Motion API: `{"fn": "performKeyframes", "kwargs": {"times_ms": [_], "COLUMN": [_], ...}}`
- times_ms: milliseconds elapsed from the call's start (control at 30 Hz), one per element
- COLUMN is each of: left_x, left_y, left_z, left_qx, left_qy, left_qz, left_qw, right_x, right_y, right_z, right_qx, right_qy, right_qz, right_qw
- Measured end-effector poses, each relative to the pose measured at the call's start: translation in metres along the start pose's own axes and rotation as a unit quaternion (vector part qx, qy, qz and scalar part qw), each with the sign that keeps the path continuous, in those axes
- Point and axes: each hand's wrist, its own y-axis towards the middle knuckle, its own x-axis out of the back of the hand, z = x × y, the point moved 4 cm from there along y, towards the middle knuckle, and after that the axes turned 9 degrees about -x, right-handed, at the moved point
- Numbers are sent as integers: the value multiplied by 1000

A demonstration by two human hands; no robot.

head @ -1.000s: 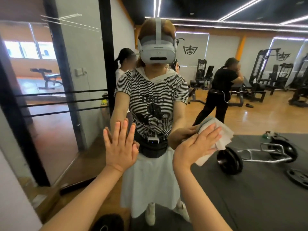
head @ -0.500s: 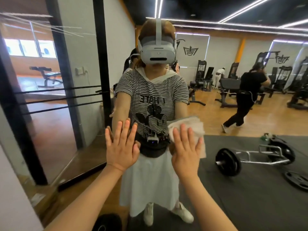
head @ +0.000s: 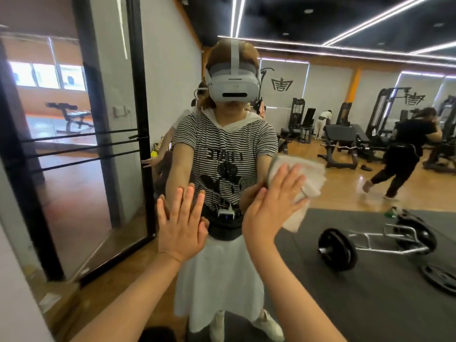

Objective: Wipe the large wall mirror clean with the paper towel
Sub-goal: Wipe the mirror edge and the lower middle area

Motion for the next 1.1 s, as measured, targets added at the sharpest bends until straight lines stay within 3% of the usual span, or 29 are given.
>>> {"fn": "performKeyframes", "kwargs": {"times_ms": [67,167,267,467,633,700,733,800,867,967,1033,1100], "left_x": [0,-1,-1,-2,-1,0,0,0,-1,-2,-2,-1], "left_y": [0,-1,-1,1,1,1,1,1,1,0,0,-1], "left_z": [0,2,2,2,0,-1,0,1,2,2,2,2], "left_qx": [-3,-1,4,4,2,0,-1,-5,-4,-2,0,4], "left_qy": [-1,-9,-12,-9,-8,-4,-1,2,0,-4,-6,-9], "left_qz": [3,2,2,5,1,-4,-4,-3,5,14,14,11], "left_qw": [1000,1000,1000,1000,1000,1000,1000,1000,1000,1000,1000,1000], "right_x": [-13,-14,2,38,19,7,1,-13,-23,-18,-5,11], "right_y": [-31,-47,-23,24,8,-7,-18,-51,-78,-70,-50,-28], "right_z": [5,-22,-54,-103,-72,-47,-35,-16,-16,-43,-69,-95], "right_qx": [141,324,377,151,-57,-91,-62,81,237,387,443,435], "right_qy": [-30,-113,-149,-96,-5,-1,-11,-47,-74,-116,-147,-159], "right_qz": [44,89,79,6,-41,-26,-6,49,91,109,95,67], "right_qw": [989,935,911,984,998,995,998,994,964,908,879,884]}}
